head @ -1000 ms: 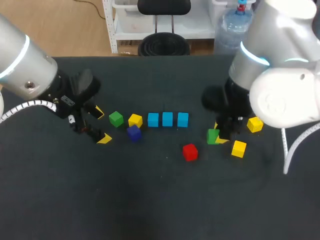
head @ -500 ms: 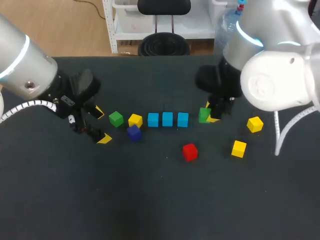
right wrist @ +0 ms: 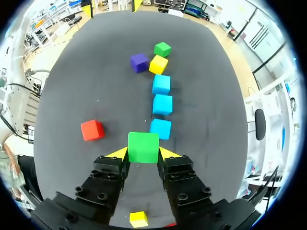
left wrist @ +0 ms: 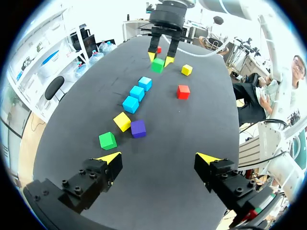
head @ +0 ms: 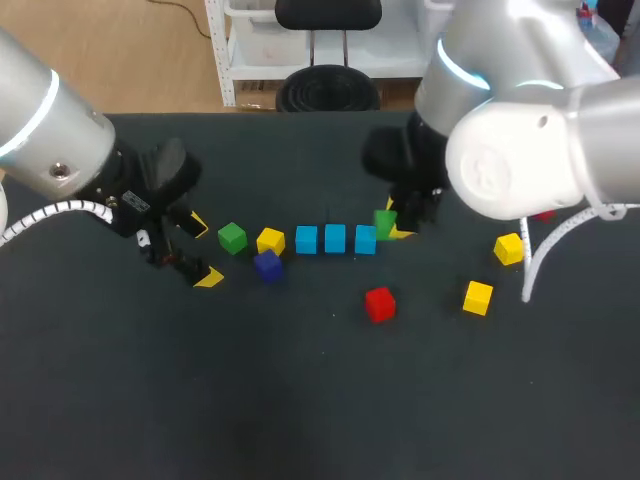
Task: Place the blue cubes, place green cubes on the blue cubes, place the yellow cubes on the green cubes, then place the red cubes on the yellow cubes, and place purple cube on the red cubes.
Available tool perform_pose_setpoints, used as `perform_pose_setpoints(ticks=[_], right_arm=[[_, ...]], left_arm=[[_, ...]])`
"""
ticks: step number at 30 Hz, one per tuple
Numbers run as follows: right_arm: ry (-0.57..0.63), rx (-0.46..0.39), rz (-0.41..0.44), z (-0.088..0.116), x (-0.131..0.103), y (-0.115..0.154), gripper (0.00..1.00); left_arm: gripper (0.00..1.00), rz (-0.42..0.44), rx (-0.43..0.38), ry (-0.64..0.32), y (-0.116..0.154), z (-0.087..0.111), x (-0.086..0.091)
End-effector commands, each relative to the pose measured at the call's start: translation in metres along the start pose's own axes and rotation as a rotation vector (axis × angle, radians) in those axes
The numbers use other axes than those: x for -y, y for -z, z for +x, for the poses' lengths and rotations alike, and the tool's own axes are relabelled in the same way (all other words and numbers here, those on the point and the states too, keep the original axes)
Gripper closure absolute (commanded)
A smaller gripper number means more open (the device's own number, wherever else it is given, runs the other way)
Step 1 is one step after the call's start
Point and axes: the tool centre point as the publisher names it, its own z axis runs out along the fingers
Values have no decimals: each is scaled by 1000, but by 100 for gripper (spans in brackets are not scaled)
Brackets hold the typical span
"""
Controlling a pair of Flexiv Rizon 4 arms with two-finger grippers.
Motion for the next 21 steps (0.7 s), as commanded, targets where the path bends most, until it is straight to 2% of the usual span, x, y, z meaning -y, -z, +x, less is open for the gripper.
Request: perform_pose_setpoints(ticks=[1,21], right_arm=[[4,-10,-3,-8,8,-4,100],[-34,-25,-29,-26,25,-31,100]], left_arm=[[0,3,1,-1,0,0,-1],[0,3,1,-1,0,0,-1]])
